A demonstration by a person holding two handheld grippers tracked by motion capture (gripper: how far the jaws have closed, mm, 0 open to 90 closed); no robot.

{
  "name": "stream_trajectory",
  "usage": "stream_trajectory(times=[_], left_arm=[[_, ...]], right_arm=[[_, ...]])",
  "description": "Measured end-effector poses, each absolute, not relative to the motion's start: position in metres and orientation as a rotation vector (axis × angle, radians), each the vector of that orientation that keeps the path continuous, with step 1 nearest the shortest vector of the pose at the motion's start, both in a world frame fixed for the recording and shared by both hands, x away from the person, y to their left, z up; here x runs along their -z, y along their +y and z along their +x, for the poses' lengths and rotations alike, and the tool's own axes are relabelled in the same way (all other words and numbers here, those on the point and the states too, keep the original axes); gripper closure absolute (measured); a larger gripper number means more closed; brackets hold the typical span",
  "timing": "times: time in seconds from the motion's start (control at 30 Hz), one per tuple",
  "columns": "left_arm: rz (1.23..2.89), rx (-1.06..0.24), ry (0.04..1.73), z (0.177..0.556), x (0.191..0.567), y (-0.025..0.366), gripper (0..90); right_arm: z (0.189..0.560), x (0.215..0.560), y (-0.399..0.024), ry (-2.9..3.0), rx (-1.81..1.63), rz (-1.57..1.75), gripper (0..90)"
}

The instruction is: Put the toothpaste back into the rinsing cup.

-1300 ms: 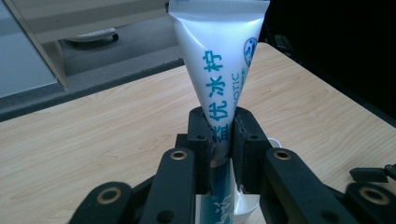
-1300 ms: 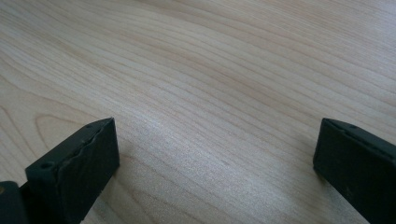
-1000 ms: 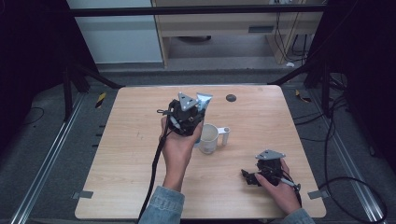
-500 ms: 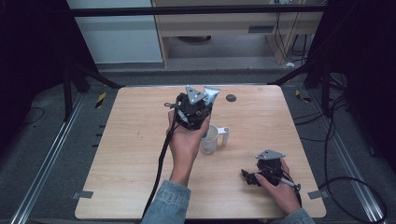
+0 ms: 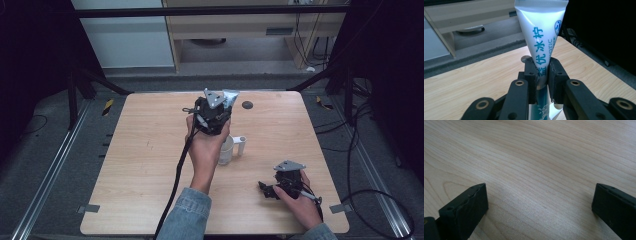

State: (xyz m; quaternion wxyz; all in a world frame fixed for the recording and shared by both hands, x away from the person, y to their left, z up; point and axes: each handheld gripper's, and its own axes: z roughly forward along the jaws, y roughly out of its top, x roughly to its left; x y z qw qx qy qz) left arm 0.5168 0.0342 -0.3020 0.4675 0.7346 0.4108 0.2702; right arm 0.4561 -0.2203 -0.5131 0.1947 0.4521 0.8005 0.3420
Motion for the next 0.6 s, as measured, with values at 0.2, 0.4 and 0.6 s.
stream_trajectory(times=[0.2, 0.4, 0.6], left_arm=[[1.791, -0.682, 1.020, 0.517, 0.305, 0.028, 78.7], [1.782, -0.675, 1.010, 0.516, 0.308, 0.025, 78.7], [1.770, -0.680, 1.012, 0.520, 0.313, 0.025, 78.7]], right_arm=[[0.456, 0.513, -0.221, 2.249, -0.950, 1.254, 0.7], [0.456, 0.513, -0.220, 2.244, -0.959, 1.267, 0.7], [0.456, 0.513, -0.221, 2.249, -0.950, 1.255, 0.7]])
